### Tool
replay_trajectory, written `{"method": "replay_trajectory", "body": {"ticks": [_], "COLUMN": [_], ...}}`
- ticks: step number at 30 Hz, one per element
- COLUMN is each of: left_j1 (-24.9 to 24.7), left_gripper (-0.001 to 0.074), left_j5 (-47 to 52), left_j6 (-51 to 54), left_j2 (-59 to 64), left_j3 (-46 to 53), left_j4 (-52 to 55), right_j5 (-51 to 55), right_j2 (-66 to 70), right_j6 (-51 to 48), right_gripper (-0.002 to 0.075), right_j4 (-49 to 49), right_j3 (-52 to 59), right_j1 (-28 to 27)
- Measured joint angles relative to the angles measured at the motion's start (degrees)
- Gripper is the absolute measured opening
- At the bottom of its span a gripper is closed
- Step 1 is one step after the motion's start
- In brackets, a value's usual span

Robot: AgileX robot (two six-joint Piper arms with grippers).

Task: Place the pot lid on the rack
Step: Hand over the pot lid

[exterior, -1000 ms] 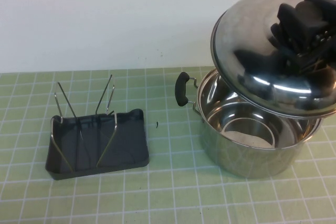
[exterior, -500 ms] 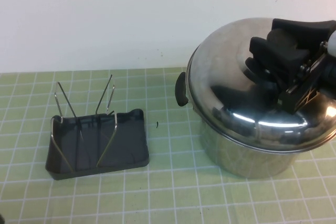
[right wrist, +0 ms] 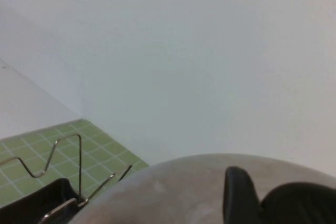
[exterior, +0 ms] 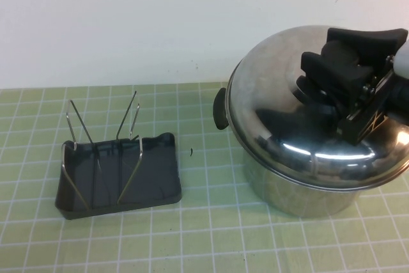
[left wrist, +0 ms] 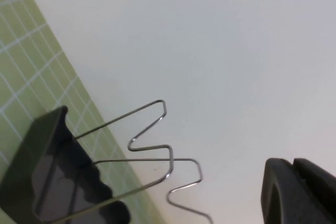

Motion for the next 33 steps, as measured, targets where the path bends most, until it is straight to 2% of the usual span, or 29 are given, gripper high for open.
{"method": "replay_trajectory", "body": {"ticks": [9,14,22,26,29,30,33], "left_j1": [0.0,0.0,0.0,0.0,0.0,0.0,0.0], "left_gripper": [-0.0002,-0.0002,-0.0001,0.0004,0.0062,0.0102,0.0288], "left_j5": [5.7,14.1,36.5,44.2,49.3,50.6,51.9], "left_j6": [11.8,15.3,47.3,54.4,58.4,60.4,63.9], "left_j2": [0.0,3.3,16.8,26.9,34.1,36.6,43.3], "left_j3": [0.0,-0.8,-18.3,-23.6,-25.4,-25.8,-27.6], "left_j4": [0.0,-4.2,-22.1,-26.9,-31.2,-32.8,-34.3], "right_j5": [4.4,4.6,2.6,-0.2,-2.9,-3.8,-5.7], "right_j2": [0.0,0.0,0.0,0.0,0.0,0.0,0.0], "right_j6": [-0.9,-0.9,-1.0,-1.0,-1.0,-1.0,-1.0], "right_gripper": [0.0337,0.0337,0.0337,0.0337,0.0337,0.0337,0.0337], "right_j4": [0.0,0.0,0.0,0.0,0.0,0.0,0.0], "right_j3": [0.0,0.0,0.0,0.0,0.0,0.0,0.0], "right_j1": [0.0,0.0,0.0,0.0,0.0,0.0,0.0]}}
